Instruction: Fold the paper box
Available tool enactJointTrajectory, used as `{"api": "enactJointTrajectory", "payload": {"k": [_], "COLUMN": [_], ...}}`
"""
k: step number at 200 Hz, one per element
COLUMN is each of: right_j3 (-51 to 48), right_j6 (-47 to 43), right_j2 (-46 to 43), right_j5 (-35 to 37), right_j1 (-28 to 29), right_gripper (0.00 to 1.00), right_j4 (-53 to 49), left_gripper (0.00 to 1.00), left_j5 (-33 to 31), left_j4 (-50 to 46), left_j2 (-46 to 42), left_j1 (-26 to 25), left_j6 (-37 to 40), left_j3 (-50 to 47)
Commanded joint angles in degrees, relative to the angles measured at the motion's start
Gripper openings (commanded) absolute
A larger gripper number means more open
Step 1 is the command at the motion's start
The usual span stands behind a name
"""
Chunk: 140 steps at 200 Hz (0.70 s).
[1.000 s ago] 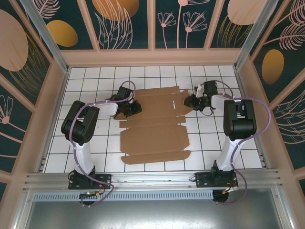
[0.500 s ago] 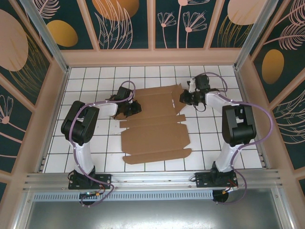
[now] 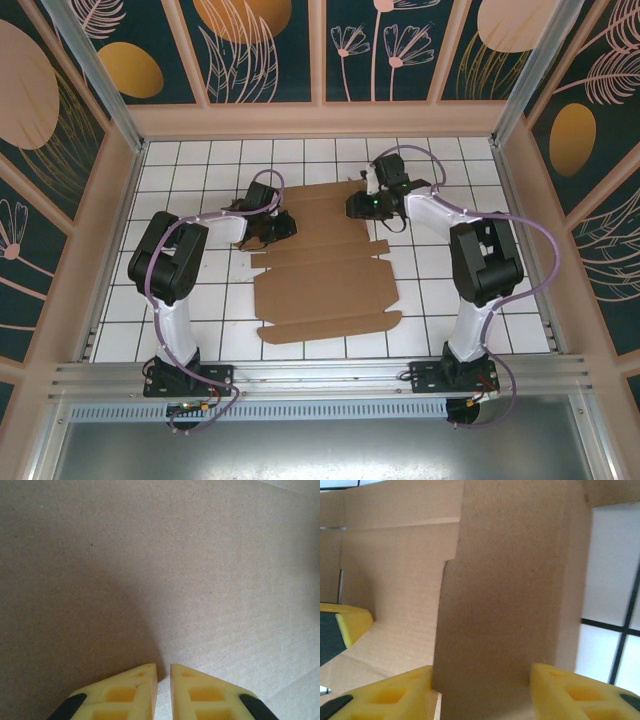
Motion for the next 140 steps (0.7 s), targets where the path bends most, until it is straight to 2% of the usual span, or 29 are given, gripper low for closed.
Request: {"api": "enactJointTrajectory", "payload": {"k": [1,23,54,74,103,140], "right_j3": [1.3,1.7,1.8,0.1,-1.8,-6.8], "right_j6": [0.3,0.9,0.9,1.4,2.0,5.9], "right_j2": [1.5,2.1,1.5,0.3,-1.4,-3.3], "right_j5": [-1.5,-3.4,-0.5,-3.7,-7.1,-14.3], "right_j1": [0.9,0.9,0.2,-2.1,-4.9,-10.7], "right_gripper": [0.58,0.62,0.67,0.68,0.59,0.37], "right_j4": [-2.5,-1.9,-2.2,-0.5,1.5,8.0], "left_gripper": [0.17,0.17,0.17,0.16,0.17,0.16], "left_j5": [-1.6,-1.5,-1.7,-1.7,-1.8,-1.8], "left_j4": [-4.2,-4.0,-4.1,-4.1,-4.2,-4.2], "left_j2": [0.9,0.9,0.6,0.6,0.6,0.9], "left_j1": [0.0,0.0,0.1,0.0,0.0,0.1], "left_j6": [-0.1,-0.1,0.0,-0.1,0.1,0.1], "left_j3": [-2.2,-2.3,-2.4,-2.3,-2.3,-2.1]}}
